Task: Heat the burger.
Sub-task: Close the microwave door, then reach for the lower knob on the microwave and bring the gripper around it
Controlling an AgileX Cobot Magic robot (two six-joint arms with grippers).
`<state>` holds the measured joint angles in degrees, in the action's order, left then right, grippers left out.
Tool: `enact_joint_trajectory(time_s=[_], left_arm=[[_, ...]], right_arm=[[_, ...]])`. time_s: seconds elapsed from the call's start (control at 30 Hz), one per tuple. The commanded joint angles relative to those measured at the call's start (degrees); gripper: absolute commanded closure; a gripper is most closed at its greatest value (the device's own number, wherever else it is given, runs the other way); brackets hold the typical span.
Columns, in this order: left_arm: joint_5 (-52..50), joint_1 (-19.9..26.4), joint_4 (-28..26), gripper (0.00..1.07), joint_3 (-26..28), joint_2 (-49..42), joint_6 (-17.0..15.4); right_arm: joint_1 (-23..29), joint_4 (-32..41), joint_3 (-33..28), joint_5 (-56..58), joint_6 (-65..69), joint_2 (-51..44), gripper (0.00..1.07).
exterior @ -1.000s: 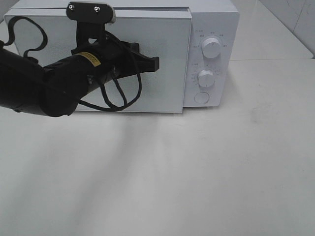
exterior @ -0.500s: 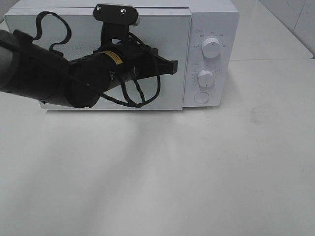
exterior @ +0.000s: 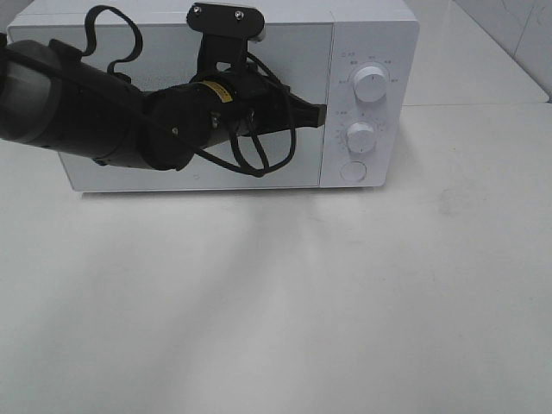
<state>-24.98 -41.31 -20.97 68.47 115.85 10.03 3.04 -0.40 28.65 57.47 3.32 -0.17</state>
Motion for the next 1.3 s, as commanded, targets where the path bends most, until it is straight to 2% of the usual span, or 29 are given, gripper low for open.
enact_joint_trajectory(time_s=[0.03, 0.17, 0.3, 0.4, 0.47, 0.5, 0.53, 0.57, 0.6, 0.63, 0.67, 0.7, 0.83, 0.9, 0.93, 1.0, 1.13, 1.2, 1.3], left_arm=[[4.0, -0.1, -2.4, 1.07, 1.0, -1.8, 0.1], [15.0, -1.4, -2.4, 1.07, 1.0, -4.2, 0.1], [19.5, -1.7, -2.3, 1.07, 1.0, -5.6, 0.1], [25.5, -1.7, -2.5, 1.02, 1.0, -7.0, -0.3], [33.1, -1.7, -2.5, 0.79, 1.0, -8.9, -0.3], [33.1, -1.7, -2.5, 0.79, 1.0, -8.9, -0.3], [37.3, -1.7, -2.5, 0.54, 1.0, -10.2, -0.3], [39.4, -1.7, -2.5, 0.40, 1.0, -10.9, -0.5], [39.4, -1.7, -2.5, 0.40, 1.0, -10.9, -0.5], [43.1, -1.7, -2.5, 0.16, 1.0, -12.1, -0.5], [43.1, -1.7, -2.5, 0.16, 1.0, -12.1, -0.5], [45.3, -1.7, -2.2, 0.06, 1.0, -12.7, -0.5], [52.0, -1.2, 0.9, 0.06, 1.0, -15.0, -0.3], [58.6, -1.2, 4.5, 0.06, 1.0, -16.7, -0.3], [58.6, -1.2, 4.5, 0.06, 1.0, -16.7, -0.3], [67.6, -1.2, 5.2, 0.06, 1.0, -18.5, -0.5], [72.8, -1.2, 5.5, 0.06, 1.0, -20.1, -0.5], [78.5, 0.2, 7.0, 0.06, 1.0, -21.7, -4.0], [79.6, 1.2, 7.6, 0.06, 1.0, -21.8, -4.6]], right_arm=[[-0.4, 0.1, -0.2, -0.3, 0.4, -1.7, 0.35], [-0.4, 0.1, -0.2, -0.3, 0.4, -1.7, 0.35], [-0.4, 0.1, -0.2, -0.3, 0.5, -1.7, 0.35], [-0.4, 0.4, -0.2, -0.3, 0.4, -1.7, 0.35], [-0.4, 0.4, -0.2, -0.3, 0.4, -1.7, 0.35], [-0.4, 0.4, -0.2, -0.3, 0.4, -1.7, 0.35], [-0.4, 0.4, -0.2, -0.3, 0.4, -1.7, 0.35], [-0.4, 0.4, -0.2, -0.3, 0.4, -1.7, 0.35], [-0.4, 0.4, -0.2, -0.3, 0.4, -1.7, 0.35], [-0.4, 0.4, -0.2, -0.3, 0.4, -1.7, 0.35], [-0.4, 0.4, -0.2, -0.3, 0.4, -1.7, 0.35], [-0.4, 0.4, -0.2, -0.3, 0.4, -1.7, 0.35], [-0.4, 0.4, -0.2, -0.3, 0.4, -1.7, 0.35], [-0.4, 0.4, -0.2, -0.3, 0.4, -1.7, 0.35], [-0.4, 0.4, -0.2, -0.3, 0.4, -1.7, 0.35], [-0.4, 0.4, -0.2, -0.3, 0.4, -1.7, 0.35], [-0.4, 0.4, -0.2, -0.3, 0.4, -1.7, 0.35], [-0.4, 0.4, -0.2, -0.3, 0.4, -1.7, 0.35], [-0.4, 0.4, -0.2, -0.3, 0.4, -1.7, 0.35]])
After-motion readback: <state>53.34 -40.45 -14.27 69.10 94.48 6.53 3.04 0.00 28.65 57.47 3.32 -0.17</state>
